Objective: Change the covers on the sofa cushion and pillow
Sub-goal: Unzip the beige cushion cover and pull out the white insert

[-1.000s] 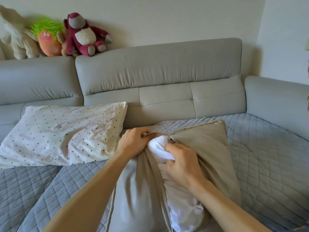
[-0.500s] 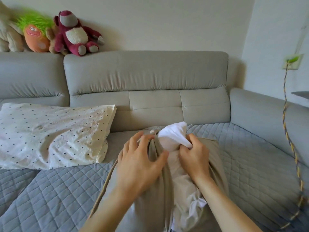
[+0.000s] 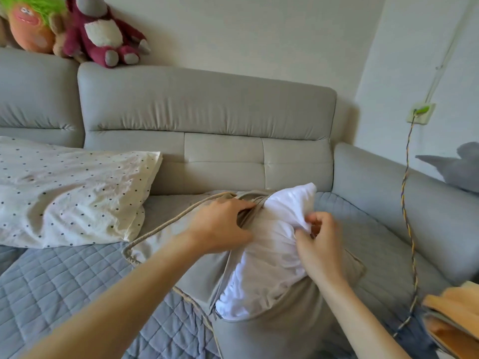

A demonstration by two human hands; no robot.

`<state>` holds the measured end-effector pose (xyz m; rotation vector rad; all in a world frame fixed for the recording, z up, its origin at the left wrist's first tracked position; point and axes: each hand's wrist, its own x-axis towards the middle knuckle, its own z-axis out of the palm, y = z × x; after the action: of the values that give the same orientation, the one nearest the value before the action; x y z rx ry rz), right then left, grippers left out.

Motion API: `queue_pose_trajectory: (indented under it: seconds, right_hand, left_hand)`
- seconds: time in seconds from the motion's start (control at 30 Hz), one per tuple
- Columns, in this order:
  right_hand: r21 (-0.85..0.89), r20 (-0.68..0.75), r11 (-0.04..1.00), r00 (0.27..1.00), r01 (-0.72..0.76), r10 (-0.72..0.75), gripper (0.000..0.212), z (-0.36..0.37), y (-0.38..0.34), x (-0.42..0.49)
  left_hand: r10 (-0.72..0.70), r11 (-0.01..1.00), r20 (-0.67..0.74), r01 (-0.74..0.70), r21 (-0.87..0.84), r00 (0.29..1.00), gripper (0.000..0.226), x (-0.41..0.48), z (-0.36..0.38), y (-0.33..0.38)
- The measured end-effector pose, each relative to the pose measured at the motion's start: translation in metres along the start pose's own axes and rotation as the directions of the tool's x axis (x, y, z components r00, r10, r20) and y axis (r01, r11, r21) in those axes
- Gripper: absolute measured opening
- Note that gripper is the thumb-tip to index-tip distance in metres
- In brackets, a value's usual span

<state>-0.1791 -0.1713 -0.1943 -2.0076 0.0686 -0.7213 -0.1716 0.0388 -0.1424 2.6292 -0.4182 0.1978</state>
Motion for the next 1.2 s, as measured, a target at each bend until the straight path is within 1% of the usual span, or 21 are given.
queue_pose_trajectory:
  seconds: [0.03,0.07,0.1,0.13,0.2,0.27,0.3,0.37,0.43,0.53,0.6,0.63,0.7,0.77,0.87,0.93,1.0,1.07,1.13,1.17,1.2]
  right_hand:
    - [-0.064,-0.063,0.985,0.985,0.158,-0.162,0.03,-0.004,-0.008,-0.002]
    - [-0.14,-0.095,0.943,0.944,0.302,-0.316,0.046,-0.005,-0.016,-0.003]
    - [-0.203,-0.082,0.893,0.902,0.402,-0.424,0.06,-0.004,-0.024,-0.004]
    - [-0.263,-0.033,0.852,0.878,0.454,-0.478,0.07,-0.003,-0.032,-0.004]
    - [-0.391,0.135,0.778,0.867,0.492,-0.48,0.08,0.007,-0.035,0.001]
    - [-0.481,0.323,0.711,0.858,0.513,-0.4,0.081,0.02,-0.024,0.006]
    - [-0.51,0.373,0.688,0.853,0.516,-0.364,0.081,0.025,-0.017,0.006]
    - [-0.548,0.387,0.678,0.867,0.49,-0.314,0.079,0.037,-0.007,0.001]
    - [-0.586,0.341,0.655,0.879,0.477,-0.334,0.068,0.052,-0.009,-0.005]
    - [-0.599,0.402,0.625,0.863,0.501,-0.307,0.047,0.077,-0.028,-0.003]
    - [-0.538,0.425,0.67,0.851,0.512,-0.31,0.035,0.088,-0.041,0.001]
    - [-0.488,0.423,0.711,0.85,0.506,-0.315,0.032,0.09,-0.046,0.001]
    - [-0.403,0.398,0.792,0.867,0.458,-0.3,0.039,0.085,-0.046,0.001]
    - [-0.296,0.338,0.859,0.887,0.417,-0.314,0.041,0.071,-0.039,-0.004]
    - [-0.108,0.179,0.884,0.884,0.455,-0.433,0.039,0.043,-0.023,-0.022]
    - [0.009,0.111,0.897,0.891,0.442,-0.44,0.037,0.027,-0.012,-0.035]
    - [0.064,0.066,0.918,0.916,0.392,-0.396,0.034,0.012,-0.001,-0.038]
    - [0.074,0.03,0.959,0.961,0.273,-0.276,0.035,0.0,0.01,-0.028]
    - [0.036,0.02,0.986,0.986,0.164,-0.164,0.035,-0.01,0.017,-0.017]
    - [-0.032,0.035,0.988,0.988,0.149,-0.148,0.032,-0.014,0.018,-0.012]
    - [-0.163,0.048,0.977,0.99,0.138,-0.132,0.028,-0.018,0.014,-0.008]
  left_hand:
    - [-0.011,1.0,-0.063,0.011,0.008,0.998,0.073,0.001,0.01,0.003]
    - [-0.014,1.0,-0.125,0.017,0.021,0.992,0.069,0.0,0.019,0.006]
    - [-0.01,0.999,-0.187,0.019,0.049,0.982,0.064,-0.001,0.026,0.007]
    - [0.0,0.996,-0.249,0.022,0.085,0.968,0.058,-0.002,0.034,0.008]
    - [0.029,0.992,-0.37,0.02,0.127,0.928,0.051,-0.005,0.046,0.008]
    - [0.057,0.991,-0.457,0.006,0.134,0.887,0.042,-0.006,0.057,0.005]
    - [0.045,0.989,-0.479,0.028,0.144,0.877,0.036,-0.005,0.061,0.002]
    - [-0.011,0.973,-0.507,0.126,0.193,0.862,0.025,-0.003,0.069,-0.006]
    - [-0.094,0.936,-0.525,0.255,0.244,0.846,0.016,-0.002,0.079,-0.016]
    - [-0.222,0.88,-0.471,0.384,0.28,0.854,0.017,-0.001,0.086,-0.029]
    - [-0.25,0.879,-0.438,0.392,0.272,0.863,0.02,0.002,0.076,-0.04]
    - [-0.233,0.879,-0.428,0.378,0.292,0.873,0.023,0.003,0.069,-0.046]
    - [-0.158,0.868,-0.401,0.321,0.379,0.902,0.028,0.003,0.055,-0.065]
    - [-0.039,0.876,-0.397,0.222,0.427,0.917,0.036,-0.001,0.046,-0.08]
    - [0.123,0.873,-0.41,0.097,0.477,0.904,0.038,-0.002,0.049,-0.091]
    - [0.137,0.871,-0.32,0.04,0.49,0.937,0.036,0.002,0.049,-0.083]
    - [0.067,0.897,-0.245,0.049,0.439,0.967,0.034,0.008,0.044,-0.066]
    - [-0.012,0.94,-0.231,0.09,0.33,0.973,0.031,0.011,0.044,-0.047]
    - [-0.044,0.963,-0.229,0.102,0.248,0.972,0.027,0.012,0.048,-0.031]
    - [-0.045,0.974,-0.236,0.095,0.207,0.971,0.026,0.013,0.048,-0.025]
    - [-0.037,0.982,-0.256,0.083,0.169,0.966,0.026,0.015,0.046,-0.019]
